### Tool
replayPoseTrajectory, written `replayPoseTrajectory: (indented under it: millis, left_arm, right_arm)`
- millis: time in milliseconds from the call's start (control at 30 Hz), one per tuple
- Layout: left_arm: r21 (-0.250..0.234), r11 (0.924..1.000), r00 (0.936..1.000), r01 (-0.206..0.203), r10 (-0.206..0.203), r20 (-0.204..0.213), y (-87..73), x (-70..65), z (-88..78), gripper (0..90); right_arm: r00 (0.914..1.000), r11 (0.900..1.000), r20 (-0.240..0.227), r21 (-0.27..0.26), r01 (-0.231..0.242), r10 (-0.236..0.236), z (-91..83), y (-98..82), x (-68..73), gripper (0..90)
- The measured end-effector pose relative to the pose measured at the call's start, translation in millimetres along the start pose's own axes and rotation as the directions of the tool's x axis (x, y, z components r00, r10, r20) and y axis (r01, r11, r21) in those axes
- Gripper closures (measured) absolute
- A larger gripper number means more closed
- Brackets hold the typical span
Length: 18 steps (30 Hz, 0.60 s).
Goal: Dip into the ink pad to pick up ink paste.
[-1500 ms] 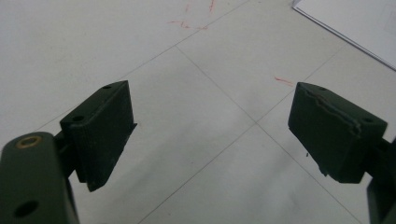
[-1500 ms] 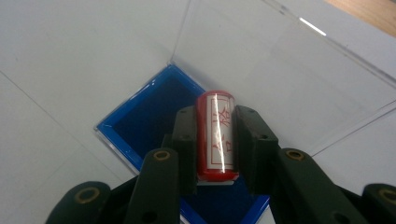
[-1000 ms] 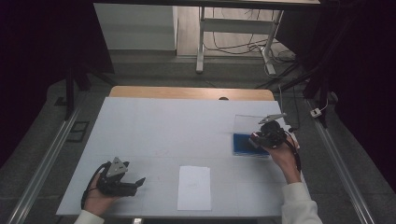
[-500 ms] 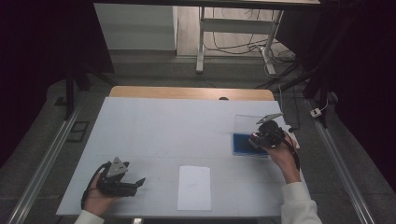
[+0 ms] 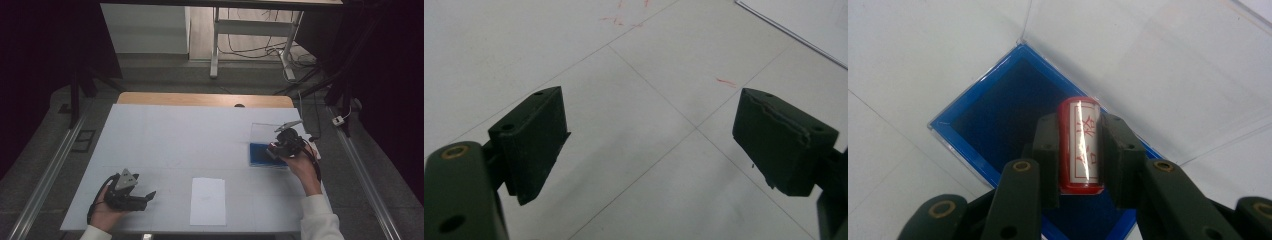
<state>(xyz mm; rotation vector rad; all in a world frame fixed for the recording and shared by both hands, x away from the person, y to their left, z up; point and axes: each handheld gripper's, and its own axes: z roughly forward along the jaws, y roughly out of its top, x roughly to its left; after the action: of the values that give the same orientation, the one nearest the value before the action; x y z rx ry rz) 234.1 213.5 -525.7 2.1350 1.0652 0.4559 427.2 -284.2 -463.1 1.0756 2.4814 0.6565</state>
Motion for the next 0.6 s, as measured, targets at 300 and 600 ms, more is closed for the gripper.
replayPoseTrajectory:
  millis: [300,600]
  left_arm:
    - [-0.004,1.0000,1.0000,0.000,0.000,0.002,0.2,-1.2,-1.0,14.5]
    - [-0.005,1.0000,1.0000,-0.001,0.001,0.004,1.1,-2.4,-0.6,14.5]
  right_arm:
    - [1.0000,1.000,0.006,0.007,-0.001,0.001,3.1,-1.8,1.3,70.9]
    - [0.9999,1.000,0.016,0.004,0.005,-0.005,3.7,-2.9,3.3,70.9]
